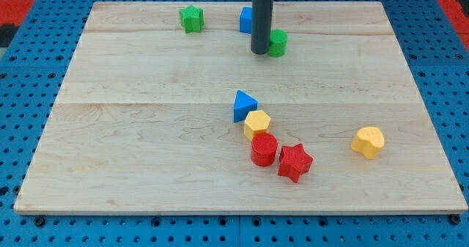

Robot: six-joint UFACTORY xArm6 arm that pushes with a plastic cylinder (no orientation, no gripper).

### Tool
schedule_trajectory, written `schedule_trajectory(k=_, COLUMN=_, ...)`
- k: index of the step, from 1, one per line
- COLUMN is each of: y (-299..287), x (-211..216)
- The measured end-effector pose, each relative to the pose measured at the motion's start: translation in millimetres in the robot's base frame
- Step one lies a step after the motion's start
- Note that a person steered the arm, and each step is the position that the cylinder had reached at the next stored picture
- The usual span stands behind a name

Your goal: Push the green circle to the right of the blue cube

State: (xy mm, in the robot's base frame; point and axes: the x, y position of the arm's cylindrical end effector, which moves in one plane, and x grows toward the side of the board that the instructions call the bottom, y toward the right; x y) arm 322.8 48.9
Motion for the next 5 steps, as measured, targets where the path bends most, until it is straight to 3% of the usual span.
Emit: schedule_trajectory(k=5, y=113, x=-23)
